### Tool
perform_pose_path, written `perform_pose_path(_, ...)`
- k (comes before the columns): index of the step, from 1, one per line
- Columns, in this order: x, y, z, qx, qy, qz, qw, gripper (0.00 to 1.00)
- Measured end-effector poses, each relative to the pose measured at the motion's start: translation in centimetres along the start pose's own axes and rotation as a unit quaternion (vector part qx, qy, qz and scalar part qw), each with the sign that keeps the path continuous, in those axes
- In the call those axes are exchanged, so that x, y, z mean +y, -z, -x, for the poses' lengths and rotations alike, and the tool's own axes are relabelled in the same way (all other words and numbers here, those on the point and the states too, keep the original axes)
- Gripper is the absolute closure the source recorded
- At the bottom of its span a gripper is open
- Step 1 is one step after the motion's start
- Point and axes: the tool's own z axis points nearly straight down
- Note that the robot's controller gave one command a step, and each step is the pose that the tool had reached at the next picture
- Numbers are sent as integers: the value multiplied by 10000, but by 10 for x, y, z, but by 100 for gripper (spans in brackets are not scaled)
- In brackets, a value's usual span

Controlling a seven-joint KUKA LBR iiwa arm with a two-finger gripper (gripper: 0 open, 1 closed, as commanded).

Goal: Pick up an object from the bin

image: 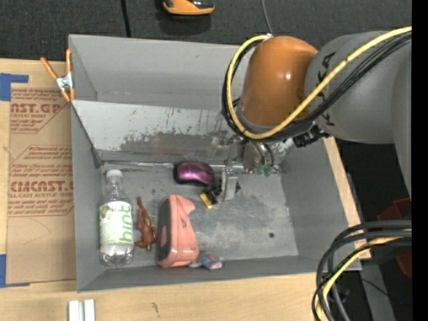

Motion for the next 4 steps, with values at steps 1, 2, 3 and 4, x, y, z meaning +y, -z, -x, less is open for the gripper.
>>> perform_pose_path(1,0,5,2,-39,-3,2,10000,0)
perform_pose_path(2,-21,-58,3,-56,-465,5,9989,0)
perform_pose_path(3,-28,-100,2,-35,-579,-6,9983,0)
perform_pose_path(4,-15,-59,5,-28,-1115,3,9938,0)
